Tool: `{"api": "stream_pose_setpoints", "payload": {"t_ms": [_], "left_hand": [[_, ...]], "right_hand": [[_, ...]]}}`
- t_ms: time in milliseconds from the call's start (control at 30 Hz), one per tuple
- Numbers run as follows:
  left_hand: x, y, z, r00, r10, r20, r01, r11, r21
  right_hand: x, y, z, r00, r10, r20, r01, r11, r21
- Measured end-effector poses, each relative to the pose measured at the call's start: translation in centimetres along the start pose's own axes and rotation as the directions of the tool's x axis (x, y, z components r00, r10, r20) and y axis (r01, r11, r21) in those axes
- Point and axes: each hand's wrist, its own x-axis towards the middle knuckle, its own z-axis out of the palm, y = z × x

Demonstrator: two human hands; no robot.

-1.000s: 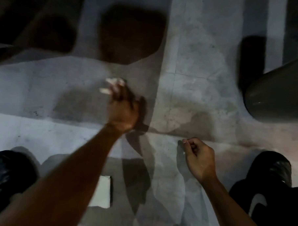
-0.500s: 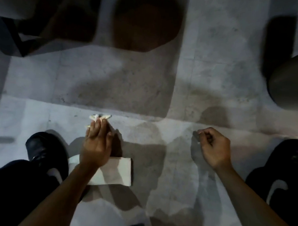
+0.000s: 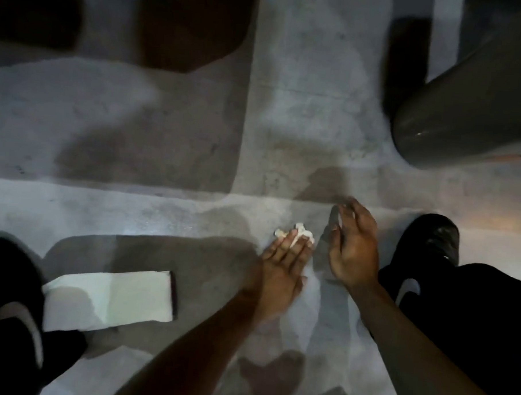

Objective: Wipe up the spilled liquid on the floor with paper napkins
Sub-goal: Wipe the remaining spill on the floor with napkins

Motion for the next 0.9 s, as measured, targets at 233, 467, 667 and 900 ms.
{"api": "stream_pose_setpoints", "payload": {"t_ms": [233, 467, 667, 900], "left_hand": [[7.4, -8.1, -4.1, 0.995, 0.101, 0.009, -0.102, 0.982, 0.161], [15.0, -17.0, -10.9, 0.932, -0.337, -0.135, 0.351, 0.931, 0.1], [18.7, -12.5, -11.6, 0.905, -0.412, -0.1, 0.411, 0.911, -0.038], [23.5, -1.6, -7.3, 0.998, 0.011, 0.058, -0.01, 1.0, -0.01]], "right_hand": [[1.6, 0.9, -0.9, 0.987, 0.091, 0.134, -0.06, 0.973, -0.221], [2.2, 0.4, -1.0, 0.977, 0.169, 0.131, -0.145, 0.974, -0.173], [2.7, -0.6, -1.0, 0.972, 0.217, 0.093, -0.21, 0.974, -0.083], [2.5, 0.1, -1.5, 0.975, 0.184, 0.124, -0.179, 0.983, -0.05]]}}
